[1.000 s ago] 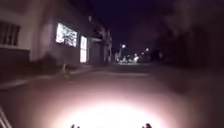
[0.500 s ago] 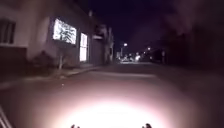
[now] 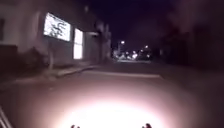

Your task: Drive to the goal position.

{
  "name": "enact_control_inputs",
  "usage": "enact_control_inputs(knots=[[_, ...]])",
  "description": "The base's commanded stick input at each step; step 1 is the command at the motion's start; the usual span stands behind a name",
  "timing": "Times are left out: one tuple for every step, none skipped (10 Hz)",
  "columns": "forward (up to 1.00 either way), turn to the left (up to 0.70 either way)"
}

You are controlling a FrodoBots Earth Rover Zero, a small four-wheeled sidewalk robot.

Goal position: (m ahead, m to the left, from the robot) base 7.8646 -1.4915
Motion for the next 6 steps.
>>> enact_control_inputs(knots=[[0.85,0.0],[0.85,0.0],[0.85,0.0],[0.85,0.0],[0.85,0.0],[0.85,0.0]])
